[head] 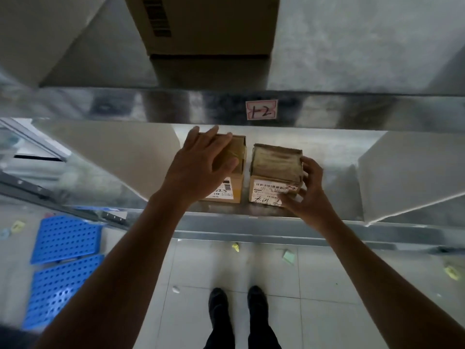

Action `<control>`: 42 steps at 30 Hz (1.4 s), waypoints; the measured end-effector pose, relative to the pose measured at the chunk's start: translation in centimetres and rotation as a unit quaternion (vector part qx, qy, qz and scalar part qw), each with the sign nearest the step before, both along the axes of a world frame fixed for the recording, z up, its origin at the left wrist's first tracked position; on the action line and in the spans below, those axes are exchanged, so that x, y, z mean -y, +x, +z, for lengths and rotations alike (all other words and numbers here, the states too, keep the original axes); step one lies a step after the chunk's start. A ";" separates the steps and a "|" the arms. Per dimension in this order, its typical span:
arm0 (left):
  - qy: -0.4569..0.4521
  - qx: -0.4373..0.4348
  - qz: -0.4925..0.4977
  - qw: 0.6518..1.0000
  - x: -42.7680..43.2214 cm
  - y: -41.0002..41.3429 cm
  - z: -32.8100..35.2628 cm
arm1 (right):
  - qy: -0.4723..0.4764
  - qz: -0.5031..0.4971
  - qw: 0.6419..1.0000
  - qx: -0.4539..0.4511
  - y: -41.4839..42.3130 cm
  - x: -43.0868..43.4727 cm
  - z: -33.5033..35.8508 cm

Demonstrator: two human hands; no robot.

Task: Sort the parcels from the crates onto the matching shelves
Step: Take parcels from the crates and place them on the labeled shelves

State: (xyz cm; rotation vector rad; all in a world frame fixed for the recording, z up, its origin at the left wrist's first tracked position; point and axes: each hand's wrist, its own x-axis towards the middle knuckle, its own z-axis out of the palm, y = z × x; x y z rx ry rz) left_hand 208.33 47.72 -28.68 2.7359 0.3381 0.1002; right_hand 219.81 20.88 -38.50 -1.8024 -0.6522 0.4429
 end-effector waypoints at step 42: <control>-0.015 0.022 0.319 0.947 10.8 -26.9 -2.4 | -0.205 0.267 0.897 0.288 -18.2 -4.9 8.0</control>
